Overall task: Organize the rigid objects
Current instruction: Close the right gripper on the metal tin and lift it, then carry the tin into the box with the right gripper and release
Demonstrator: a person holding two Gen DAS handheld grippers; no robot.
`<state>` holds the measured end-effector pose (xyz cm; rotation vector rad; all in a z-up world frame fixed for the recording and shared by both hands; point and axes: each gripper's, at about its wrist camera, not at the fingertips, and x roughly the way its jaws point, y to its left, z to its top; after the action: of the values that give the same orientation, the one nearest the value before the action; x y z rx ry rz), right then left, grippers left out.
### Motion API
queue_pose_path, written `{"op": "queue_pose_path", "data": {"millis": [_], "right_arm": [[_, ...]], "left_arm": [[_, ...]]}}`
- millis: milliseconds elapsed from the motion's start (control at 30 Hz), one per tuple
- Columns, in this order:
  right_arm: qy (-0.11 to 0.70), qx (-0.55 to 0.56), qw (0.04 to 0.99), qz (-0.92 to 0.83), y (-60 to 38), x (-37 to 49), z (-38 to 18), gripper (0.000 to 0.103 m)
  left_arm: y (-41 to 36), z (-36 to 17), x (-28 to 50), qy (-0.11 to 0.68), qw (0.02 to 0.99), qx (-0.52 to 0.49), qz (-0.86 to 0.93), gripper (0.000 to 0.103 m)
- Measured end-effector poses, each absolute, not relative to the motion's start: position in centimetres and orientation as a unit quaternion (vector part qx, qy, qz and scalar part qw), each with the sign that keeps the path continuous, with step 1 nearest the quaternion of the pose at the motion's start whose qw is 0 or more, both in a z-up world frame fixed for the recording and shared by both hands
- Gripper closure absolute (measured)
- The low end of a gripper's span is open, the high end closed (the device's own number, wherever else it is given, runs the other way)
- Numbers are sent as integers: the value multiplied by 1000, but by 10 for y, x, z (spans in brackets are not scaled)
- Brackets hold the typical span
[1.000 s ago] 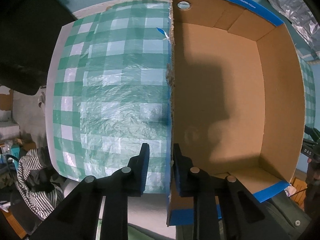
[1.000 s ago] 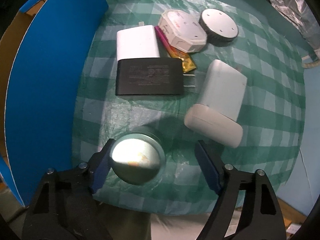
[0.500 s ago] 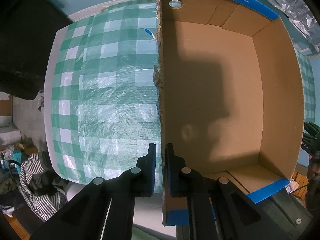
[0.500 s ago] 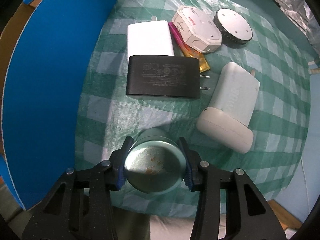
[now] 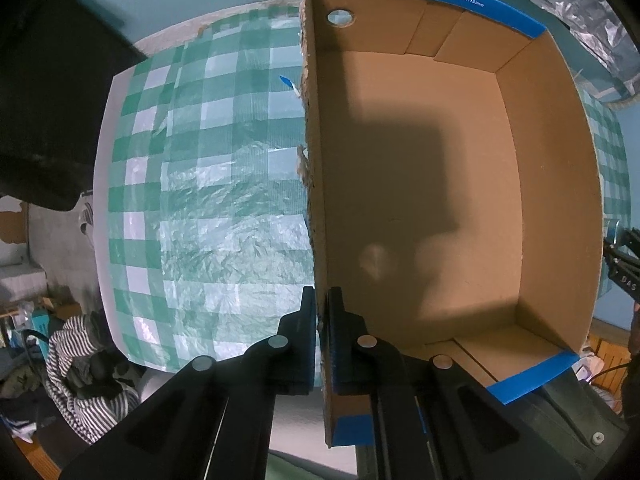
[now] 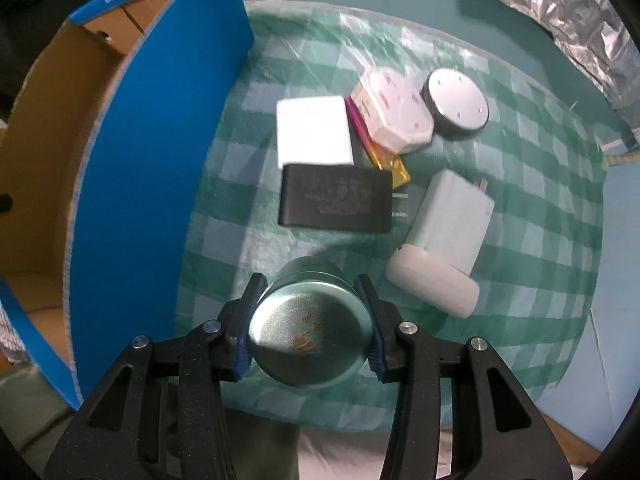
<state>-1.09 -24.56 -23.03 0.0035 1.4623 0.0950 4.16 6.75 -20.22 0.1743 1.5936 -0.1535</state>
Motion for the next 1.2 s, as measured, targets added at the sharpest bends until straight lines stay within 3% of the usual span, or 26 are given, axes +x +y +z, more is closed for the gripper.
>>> {"op": "queue_pose_path", "data": {"millis": [433,1200], "right_arm": [[629,-7,775,64,-224,25,-157,59],[585,-30,802,116,-175,54,-124,59]], "left_arm": [[67,-201,41,714,692,80,-73,99],[69,-200,37,717,689,72,-75,99]]}}
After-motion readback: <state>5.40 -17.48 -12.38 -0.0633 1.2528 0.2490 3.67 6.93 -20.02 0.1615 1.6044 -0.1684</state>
